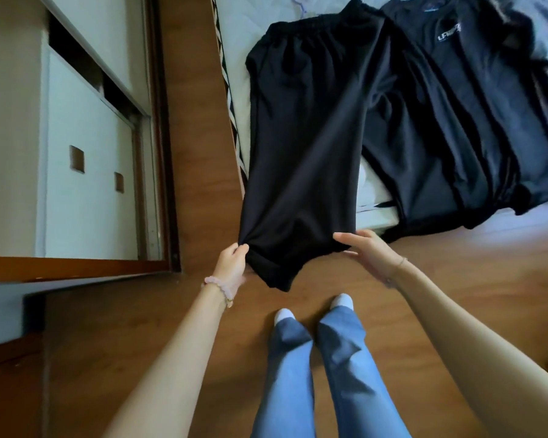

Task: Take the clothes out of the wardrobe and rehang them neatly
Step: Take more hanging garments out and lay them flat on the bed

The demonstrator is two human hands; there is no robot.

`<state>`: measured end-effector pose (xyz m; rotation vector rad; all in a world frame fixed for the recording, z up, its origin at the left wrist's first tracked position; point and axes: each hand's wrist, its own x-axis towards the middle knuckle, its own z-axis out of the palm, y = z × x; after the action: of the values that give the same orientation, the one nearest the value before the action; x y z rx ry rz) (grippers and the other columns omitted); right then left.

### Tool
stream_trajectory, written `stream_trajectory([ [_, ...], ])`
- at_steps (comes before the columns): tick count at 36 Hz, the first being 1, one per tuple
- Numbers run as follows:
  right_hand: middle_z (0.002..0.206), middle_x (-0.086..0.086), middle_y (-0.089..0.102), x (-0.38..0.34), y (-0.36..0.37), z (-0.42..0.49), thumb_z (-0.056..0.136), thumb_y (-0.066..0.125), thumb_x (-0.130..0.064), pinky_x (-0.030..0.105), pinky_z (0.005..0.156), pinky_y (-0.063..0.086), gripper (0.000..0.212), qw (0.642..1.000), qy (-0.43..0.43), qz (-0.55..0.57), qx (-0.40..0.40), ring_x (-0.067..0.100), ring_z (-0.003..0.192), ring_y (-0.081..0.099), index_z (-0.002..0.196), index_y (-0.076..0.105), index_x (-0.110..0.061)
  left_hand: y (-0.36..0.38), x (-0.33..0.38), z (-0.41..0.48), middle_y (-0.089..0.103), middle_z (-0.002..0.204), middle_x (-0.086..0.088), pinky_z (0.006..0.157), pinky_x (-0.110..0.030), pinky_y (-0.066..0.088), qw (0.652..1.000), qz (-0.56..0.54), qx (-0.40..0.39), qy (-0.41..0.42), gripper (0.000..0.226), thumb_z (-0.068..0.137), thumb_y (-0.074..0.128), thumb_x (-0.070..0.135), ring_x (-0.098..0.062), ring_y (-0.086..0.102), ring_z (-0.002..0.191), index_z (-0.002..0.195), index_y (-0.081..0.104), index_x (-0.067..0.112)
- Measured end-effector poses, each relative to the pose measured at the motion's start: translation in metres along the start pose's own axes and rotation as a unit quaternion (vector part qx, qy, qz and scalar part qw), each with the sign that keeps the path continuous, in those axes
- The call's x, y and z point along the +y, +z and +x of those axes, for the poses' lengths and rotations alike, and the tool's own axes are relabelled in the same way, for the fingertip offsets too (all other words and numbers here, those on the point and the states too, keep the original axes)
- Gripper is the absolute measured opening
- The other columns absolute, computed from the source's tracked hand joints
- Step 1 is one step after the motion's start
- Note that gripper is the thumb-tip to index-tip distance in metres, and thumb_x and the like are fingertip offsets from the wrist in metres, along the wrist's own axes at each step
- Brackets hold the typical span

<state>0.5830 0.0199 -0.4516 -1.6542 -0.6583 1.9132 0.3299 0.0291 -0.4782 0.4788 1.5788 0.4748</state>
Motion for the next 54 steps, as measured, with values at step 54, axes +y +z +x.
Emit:
stream_trajectory([
  [54,0.089,0.015,0.066,0.071,-0.142,-0.013,0.084,0.055,0.001,0.020,0.058,0.046,0.023,0.972,0.026,-0.105,0.208,0.022,0.082,0.060,0.104,0.064,-0.006,0.112,-0.054,0.005,0.068,0.087,-0.008,0.060,-0.020,0.045,0.989,0.141,0.028,0.043,0.011,0.091,0.052,0.005,-0.010,0.060,0.070,0.101,0.057,0.007],
])
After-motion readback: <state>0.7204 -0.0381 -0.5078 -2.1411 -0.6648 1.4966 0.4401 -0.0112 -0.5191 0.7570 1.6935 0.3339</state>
